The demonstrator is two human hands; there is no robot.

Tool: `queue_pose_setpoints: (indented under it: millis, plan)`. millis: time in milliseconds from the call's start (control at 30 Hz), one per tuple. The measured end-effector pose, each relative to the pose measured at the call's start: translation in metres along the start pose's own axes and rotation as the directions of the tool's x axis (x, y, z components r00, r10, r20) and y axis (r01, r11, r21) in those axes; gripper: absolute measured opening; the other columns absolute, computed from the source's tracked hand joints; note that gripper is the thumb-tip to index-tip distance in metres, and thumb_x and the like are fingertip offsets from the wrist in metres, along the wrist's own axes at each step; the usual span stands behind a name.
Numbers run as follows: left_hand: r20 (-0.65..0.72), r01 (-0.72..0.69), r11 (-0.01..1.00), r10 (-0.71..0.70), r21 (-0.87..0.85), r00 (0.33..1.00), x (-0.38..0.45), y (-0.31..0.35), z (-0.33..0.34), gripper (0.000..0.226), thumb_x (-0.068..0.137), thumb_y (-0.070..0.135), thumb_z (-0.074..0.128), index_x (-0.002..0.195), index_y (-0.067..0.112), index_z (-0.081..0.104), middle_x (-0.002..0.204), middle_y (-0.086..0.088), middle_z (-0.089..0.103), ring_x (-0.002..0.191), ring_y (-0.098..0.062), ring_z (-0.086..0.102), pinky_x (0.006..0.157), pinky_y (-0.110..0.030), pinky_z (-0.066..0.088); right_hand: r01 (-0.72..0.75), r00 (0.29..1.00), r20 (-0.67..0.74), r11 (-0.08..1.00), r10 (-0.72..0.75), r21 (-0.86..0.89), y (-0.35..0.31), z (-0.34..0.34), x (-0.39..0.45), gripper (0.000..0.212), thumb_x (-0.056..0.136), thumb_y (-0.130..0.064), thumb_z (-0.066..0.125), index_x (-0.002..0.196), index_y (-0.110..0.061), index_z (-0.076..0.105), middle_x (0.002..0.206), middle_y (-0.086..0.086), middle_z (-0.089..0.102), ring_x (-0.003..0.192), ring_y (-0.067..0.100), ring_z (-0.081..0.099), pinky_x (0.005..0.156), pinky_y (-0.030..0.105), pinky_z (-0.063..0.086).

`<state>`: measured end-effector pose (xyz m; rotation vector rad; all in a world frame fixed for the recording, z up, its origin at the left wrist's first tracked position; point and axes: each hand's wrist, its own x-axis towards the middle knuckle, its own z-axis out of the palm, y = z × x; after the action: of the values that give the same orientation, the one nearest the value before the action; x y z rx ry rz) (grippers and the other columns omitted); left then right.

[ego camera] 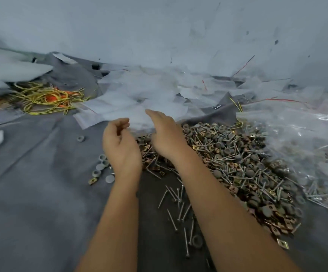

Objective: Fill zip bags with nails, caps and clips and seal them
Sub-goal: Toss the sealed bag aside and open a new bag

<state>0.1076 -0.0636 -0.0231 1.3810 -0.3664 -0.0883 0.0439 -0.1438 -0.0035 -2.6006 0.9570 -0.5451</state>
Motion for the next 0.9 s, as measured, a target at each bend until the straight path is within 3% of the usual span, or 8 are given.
queue_pose_setpoints:
  millis: [133,300,433,500,567,667,800,900]
  plan:
    - [0.014,0.066,0.998,-0.066,0.012,0.998,0.001,-0.004,0.003,0.033,0.093,0.003,0.042,0.094,0.029,0.062,0.110,0.004,0.064,0.101,-0.019,0.062,0.090,-0.038,0.051,-0.072,0.997,-0.050,0.981,0.064,-0.180,0.006,0.006,0.017,0.027,0.090,-0.016,0.057,0.115,-0.021,0.065,0.114,0.005,0.067,0.109,0.028,0.058,0.093,0.042,0.044]
    - [0.012,0.090,0.989,-0.089,-0.118,0.996,0.000,-0.002,0.002,0.027,0.093,0.004,0.051,0.107,0.025,0.060,0.122,-0.001,0.059,0.101,-0.003,0.058,0.077,-0.012,0.044,-0.103,0.956,-0.231,0.942,0.182,0.318,0.010,-0.007,0.010,0.015,0.097,-0.023,0.054,0.091,-0.020,0.068,0.089,-0.011,0.068,0.076,0.003,0.060,0.068,0.022,0.042]
    - [0.227,0.052,0.999,-0.049,-0.004,0.973,-0.006,0.002,0.001,0.074,0.090,0.032,0.068,0.150,0.029,0.026,0.152,0.008,0.026,0.129,0.003,0.033,0.099,-0.015,0.034,-0.033,0.941,-0.072,0.303,0.329,0.952,0.002,-0.038,-0.012,0.020,0.099,-0.013,0.045,0.081,-0.013,0.055,0.092,0.009,0.073,0.081,0.019,0.072,0.071,0.030,0.056]
    - [0.382,0.135,0.991,-0.123,-0.006,0.916,-0.012,0.006,0.001,0.098,0.084,0.042,0.073,0.156,0.027,0.008,0.156,0.007,0.023,0.130,0.000,0.031,0.106,-0.027,0.033,-0.001,0.950,-0.012,0.042,0.311,0.999,0.002,-0.050,-0.027,0.023,0.100,-0.014,0.038,0.080,-0.011,0.048,0.093,0.017,0.074,0.084,0.031,0.072,0.067,0.036,0.058]
    - [0.517,0.309,0.946,-0.217,-0.098,0.828,-0.015,0.011,-0.002,0.105,0.077,0.047,0.076,0.155,0.016,0.013,0.150,-0.003,0.040,0.127,-0.012,0.047,0.107,-0.037,0.040,-0.011,0.948,0.026,-0.050,0.319,0.999,0.007,-0.056,-0.040,0.026,0.101,-0.017,0.037,0.077,-0.015,0.045,0.093,0.014,0.075,0.086,0.030,0.073,0.069,0.038,0.056]
    - [0.716,0.462,0.858,-0.176,-0.225,0.675,-0.016,0.010,-0.009,0.051,0.077,0.026,0.075,0.118,0.000,0.061,0.098,-0.005,0.072,0.092,-0.021,0.067,0.083,-0.034,0.058,0.012,0.903,0.000,-0.026,0.430,1.000,0.012,-0.055,-0.055,0.026,0.102,-0.017,0.041,0.077,-0.015,0.048,0.085,0.005,0.075,0.080,0.020,0.074,0.076,0.041,0.052]
    - [0.827,0.622,0.778,-0.288,-0.092,0.482,-0.018,0.009,-0.025,0.012,0.069,0.007,0.072,0.080,0.007,0.077,0.085,-0.009,0.075,0.068,-0.013,0.071,0.057,-0.018,0.057,0.110,0.789,-0.016,-0.115,0.615,0.987,0.018,-0.047,-0.070,0.019,0.103,-0.014,0.044,0.088,-0.006,0.053,0.061,-0.001,0.063,0.077,0.028,0.073,0.063,0.029,0.058]
    - [0.800,0.597,0.800,-0.324,-0.054,0.506,-0.021,0.009,-0.028,0.012,0.071,0.006,0.072,0.081,0.000,0.071,0.078,-0.008,0.074,0.062,-0.009,0.069,0.055,-0.014,0.055,-0.035,0.696,-0.149,0.240,0.703,0.970,0.023,-0.042,-0.075,0.010,0.099,-0.012,0.050,0.108,-0.011,0.053,0.093,0.004,0.059,0.081,0.013,0.068,0.063,0.019,0.052]
